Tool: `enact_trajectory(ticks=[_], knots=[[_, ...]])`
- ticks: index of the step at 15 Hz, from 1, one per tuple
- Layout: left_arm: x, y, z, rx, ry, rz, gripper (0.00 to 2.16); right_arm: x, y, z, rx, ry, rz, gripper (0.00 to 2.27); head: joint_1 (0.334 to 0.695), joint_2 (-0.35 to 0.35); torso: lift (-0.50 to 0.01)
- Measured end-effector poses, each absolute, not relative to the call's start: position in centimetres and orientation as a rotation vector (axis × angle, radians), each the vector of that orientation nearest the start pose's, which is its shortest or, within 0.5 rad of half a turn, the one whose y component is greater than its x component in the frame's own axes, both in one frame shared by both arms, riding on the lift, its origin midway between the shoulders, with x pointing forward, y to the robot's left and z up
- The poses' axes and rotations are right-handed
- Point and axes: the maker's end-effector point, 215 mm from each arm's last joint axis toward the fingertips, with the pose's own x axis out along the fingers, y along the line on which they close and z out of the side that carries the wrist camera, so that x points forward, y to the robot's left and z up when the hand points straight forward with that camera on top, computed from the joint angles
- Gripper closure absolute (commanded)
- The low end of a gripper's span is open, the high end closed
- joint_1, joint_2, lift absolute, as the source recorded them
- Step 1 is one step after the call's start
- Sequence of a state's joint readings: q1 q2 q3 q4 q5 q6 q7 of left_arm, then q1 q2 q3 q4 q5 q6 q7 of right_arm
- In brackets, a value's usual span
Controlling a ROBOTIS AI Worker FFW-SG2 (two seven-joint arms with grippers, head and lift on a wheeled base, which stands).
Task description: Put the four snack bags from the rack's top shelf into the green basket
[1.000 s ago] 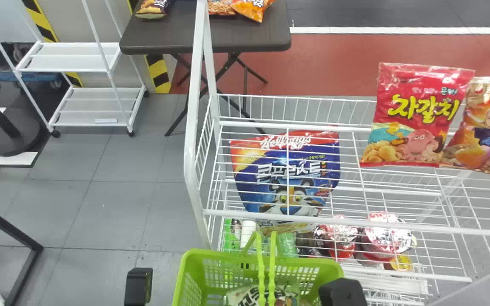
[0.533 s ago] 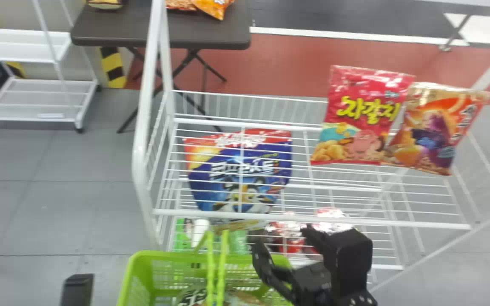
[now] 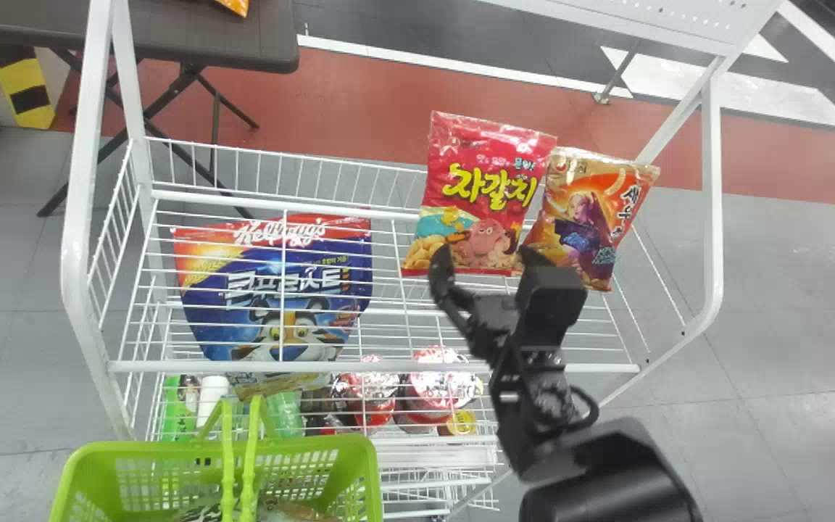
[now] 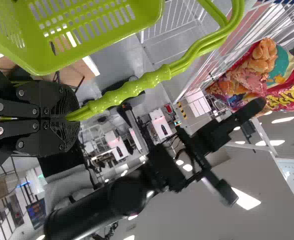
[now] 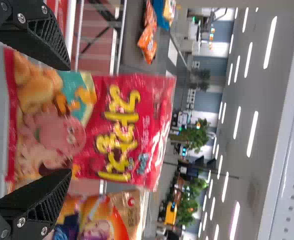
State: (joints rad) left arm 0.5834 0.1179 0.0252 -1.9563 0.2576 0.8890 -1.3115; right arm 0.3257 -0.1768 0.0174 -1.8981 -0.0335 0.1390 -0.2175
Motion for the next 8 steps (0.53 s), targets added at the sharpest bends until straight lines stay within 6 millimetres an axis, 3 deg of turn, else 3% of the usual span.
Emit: enact_trajectory(ticks=[2,4,6,7,8], knots=[[17.8,4.0,-45.8,-0.824,0.843,-1.239,2.12,52.1,-31.5,-36.9,-0.150,0.124,-0.151,0.09,0.695,-0.350,0.000],[17.8,4.0,-45.8,-0.823,0.843,-1.241,2.12,54.4,-31.8,-37.2,-0.139,0.135,-0.110,0.18,0.695,-0.350,0.000],[17.9,4.2,-46.0,-0.818,0.846,-1.234,2.12,56.0,-31.3,-38.3,-0.122,0.170,-0.060,1.03,0.695,-0.350,0.000],[17.9,4.2,-46.1,-0.816,0.848,-1.231,2.12,56.4,-30.7,-39.0,-0.106,0.189,-0.030,1.76,0.695,-0.350,0.000],[17.9,4.3,-46.1,-0.815,0.849,-1.229,2.12,56.5,-30.3,-39.7,-0.092,0.212,-0.013,2.11,0.695,-0.350,0.000]])
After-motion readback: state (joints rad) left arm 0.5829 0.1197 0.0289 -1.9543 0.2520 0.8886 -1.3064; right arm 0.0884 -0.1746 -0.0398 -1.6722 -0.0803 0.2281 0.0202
